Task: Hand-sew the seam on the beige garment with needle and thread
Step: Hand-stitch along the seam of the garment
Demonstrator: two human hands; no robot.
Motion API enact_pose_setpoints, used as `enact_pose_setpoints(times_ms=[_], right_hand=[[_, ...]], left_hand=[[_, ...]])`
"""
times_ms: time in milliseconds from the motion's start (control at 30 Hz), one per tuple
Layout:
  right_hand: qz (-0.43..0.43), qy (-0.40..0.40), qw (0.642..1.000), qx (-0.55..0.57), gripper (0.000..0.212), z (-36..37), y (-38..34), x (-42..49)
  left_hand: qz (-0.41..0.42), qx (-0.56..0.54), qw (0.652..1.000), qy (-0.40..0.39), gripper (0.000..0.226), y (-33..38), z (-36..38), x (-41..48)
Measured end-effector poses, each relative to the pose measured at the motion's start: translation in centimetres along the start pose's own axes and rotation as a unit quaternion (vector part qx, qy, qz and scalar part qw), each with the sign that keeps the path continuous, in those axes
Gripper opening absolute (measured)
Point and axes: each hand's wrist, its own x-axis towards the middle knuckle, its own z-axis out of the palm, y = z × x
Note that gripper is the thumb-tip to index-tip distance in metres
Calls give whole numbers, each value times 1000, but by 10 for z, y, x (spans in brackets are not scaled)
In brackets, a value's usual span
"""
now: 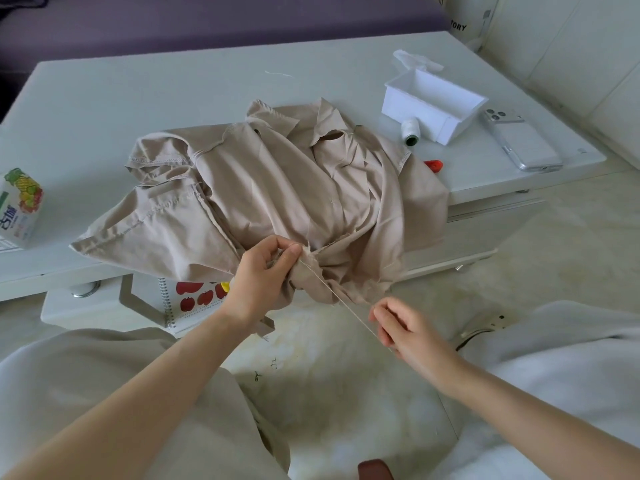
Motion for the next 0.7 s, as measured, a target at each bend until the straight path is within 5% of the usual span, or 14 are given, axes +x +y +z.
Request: enact_pose_setpoints(times_ms=[400,533,700], right_hand=[[74,20,976,-202,25,-36,55,0],[1,60,963,-263,18,-31,39,2],[-161,143,960,-179,16,-7,-16,14]], left_hand=[[17,27,999,1,18,0,1,0],[10,22,999,-21,20,1,1,-2],[10,27,998,-56,22,2,2,-4]])
